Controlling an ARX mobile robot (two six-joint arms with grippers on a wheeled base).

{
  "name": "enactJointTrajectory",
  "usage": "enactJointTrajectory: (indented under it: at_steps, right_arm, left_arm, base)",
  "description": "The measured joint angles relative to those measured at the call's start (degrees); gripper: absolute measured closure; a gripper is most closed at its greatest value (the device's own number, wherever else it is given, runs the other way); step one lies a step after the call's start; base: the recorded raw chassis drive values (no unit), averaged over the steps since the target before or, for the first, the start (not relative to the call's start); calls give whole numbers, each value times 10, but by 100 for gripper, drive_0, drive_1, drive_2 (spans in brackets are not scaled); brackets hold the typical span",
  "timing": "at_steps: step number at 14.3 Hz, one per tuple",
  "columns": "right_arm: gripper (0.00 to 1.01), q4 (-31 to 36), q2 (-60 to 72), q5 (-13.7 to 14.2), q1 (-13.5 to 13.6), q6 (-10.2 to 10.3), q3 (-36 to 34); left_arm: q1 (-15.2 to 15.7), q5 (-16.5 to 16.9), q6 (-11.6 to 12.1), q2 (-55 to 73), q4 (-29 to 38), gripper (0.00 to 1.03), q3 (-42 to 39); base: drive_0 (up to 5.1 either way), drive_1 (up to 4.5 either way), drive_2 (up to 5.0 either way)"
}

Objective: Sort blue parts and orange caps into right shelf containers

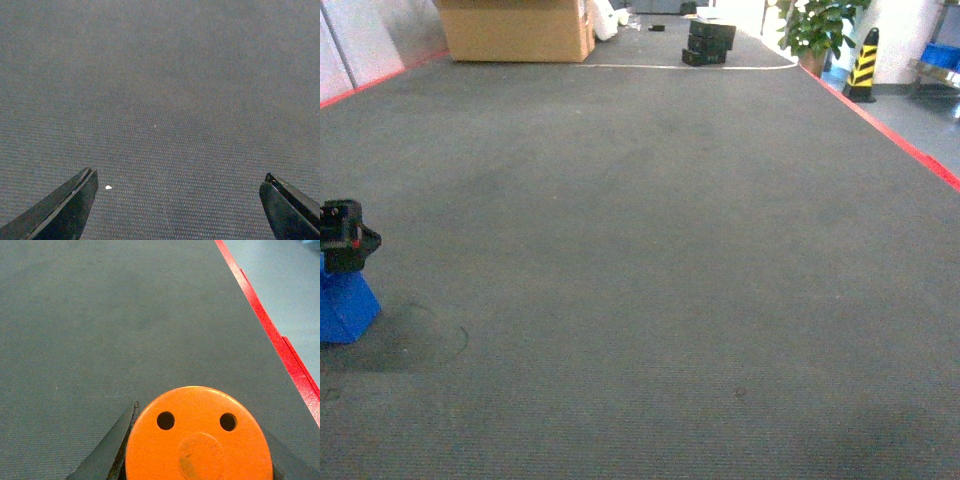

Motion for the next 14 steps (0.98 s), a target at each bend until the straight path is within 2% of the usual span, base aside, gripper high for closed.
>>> enactJointTrajectory:
  at_steps: [3,6,8,11,14]
  right_arm:
    - [57,0,0,0,0,0,0]
    - [57,0,0,0,0,0,0]
    - [57,0,0,0,0,0,0]
    - [57,0,0,0,0,0,0]
    - [57,0,0,0,0,0,0]
  left_arm:
    - [5,-5,4,16,-1,5,0]
    - [4,-23,19,19,-1,6,0]
    - [4,-15,25,12,-9,25,-2]
    - [1,-5,16,-1,-8,57,-14]
    - [4,-16,15,-23,-6,59,-38]
  base:
    - [0,0,0]
    - [0,0,0]
    - [0,0,0]
    - [0,0,0]
    - [0,0,0]
